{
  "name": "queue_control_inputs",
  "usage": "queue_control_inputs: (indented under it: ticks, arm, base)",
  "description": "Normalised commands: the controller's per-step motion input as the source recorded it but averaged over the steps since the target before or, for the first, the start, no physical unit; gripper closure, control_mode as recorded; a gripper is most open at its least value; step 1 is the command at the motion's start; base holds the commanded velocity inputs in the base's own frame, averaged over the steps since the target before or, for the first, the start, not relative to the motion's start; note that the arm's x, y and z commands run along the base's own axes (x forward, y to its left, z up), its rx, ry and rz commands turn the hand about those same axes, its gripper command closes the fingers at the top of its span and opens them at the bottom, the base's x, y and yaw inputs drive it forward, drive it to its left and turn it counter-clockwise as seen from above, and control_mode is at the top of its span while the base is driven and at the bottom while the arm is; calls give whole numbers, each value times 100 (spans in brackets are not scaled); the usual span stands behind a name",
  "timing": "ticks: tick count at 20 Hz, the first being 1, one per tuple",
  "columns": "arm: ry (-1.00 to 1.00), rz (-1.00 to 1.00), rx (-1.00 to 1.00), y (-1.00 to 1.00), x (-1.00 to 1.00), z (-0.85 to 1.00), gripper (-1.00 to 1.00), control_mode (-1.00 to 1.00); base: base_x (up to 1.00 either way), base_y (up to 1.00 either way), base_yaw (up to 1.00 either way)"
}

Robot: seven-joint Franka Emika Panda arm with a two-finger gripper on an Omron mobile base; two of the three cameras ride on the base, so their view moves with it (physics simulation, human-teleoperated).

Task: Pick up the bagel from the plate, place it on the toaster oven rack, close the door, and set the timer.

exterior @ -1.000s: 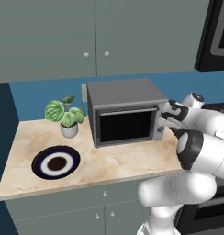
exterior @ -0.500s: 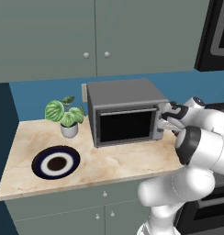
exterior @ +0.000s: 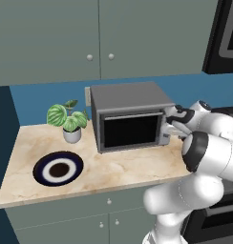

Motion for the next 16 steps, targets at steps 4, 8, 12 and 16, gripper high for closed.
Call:
queue_control_inputs:
  ticks: [4,8,12,16]
  arm:
    - [0,1,0,13,26,0,-100,-100]
    - [0,0,0,0,27,-3,-100,-100]
    - [0,0,0,0,19,-15,-100,-100]
    - [-3,0,0,0,6,-23,-100,-100]
  base:
    - [0,0,0]
    - [0,0,0]
    - [0,0,0]
    - [0,0,0]
